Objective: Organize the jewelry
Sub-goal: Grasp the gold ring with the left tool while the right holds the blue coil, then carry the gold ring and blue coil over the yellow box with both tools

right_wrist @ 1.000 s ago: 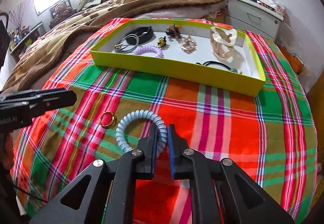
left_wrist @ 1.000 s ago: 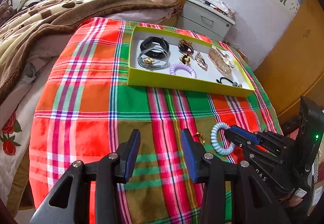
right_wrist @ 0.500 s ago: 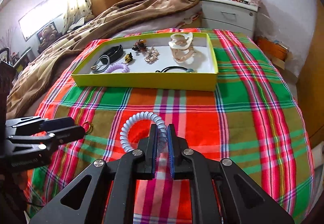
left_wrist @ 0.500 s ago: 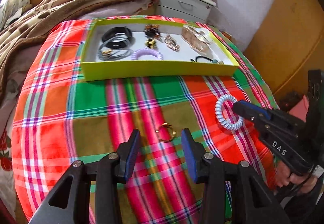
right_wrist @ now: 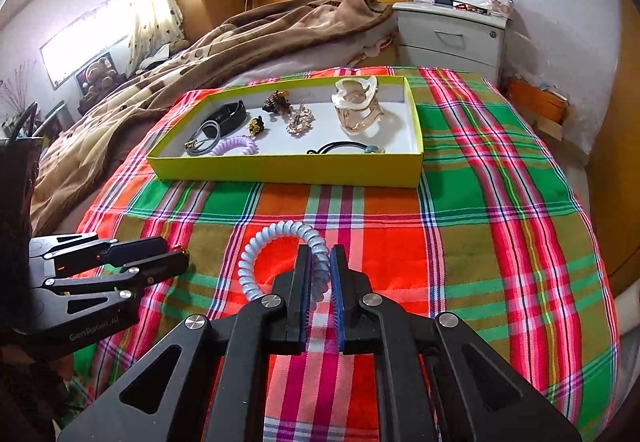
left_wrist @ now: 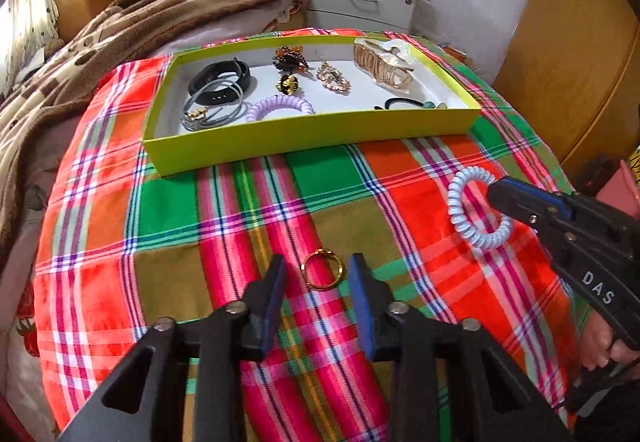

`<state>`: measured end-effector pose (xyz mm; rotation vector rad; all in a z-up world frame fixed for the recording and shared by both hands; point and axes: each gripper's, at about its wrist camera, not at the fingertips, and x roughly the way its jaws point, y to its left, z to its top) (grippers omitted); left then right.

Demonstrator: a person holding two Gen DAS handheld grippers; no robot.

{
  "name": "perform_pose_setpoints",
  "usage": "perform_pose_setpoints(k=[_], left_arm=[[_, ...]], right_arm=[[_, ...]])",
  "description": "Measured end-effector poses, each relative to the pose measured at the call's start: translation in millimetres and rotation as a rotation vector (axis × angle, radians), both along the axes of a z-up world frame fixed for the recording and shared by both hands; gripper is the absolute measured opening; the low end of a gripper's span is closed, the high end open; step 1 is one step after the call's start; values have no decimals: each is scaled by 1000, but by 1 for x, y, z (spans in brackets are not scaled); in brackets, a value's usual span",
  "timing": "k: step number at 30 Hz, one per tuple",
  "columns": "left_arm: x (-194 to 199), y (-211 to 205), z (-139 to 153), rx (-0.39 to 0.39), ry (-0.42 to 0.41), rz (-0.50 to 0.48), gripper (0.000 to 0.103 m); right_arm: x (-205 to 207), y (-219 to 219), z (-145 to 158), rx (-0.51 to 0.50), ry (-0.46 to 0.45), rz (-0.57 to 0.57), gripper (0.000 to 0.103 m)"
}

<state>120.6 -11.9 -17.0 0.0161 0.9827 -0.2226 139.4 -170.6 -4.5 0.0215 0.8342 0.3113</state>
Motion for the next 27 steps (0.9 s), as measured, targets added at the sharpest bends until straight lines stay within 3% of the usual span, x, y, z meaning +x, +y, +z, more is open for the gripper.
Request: perform_pose_setpoints(k=[3,27], left_arm=[[0,3,0,-4,1,4,23],[0,17,21,-39,-39,25,23]], right_arm=[[-1,0,0,0,-1,0,10],[2,4,11,-2,-24,-7,10]])
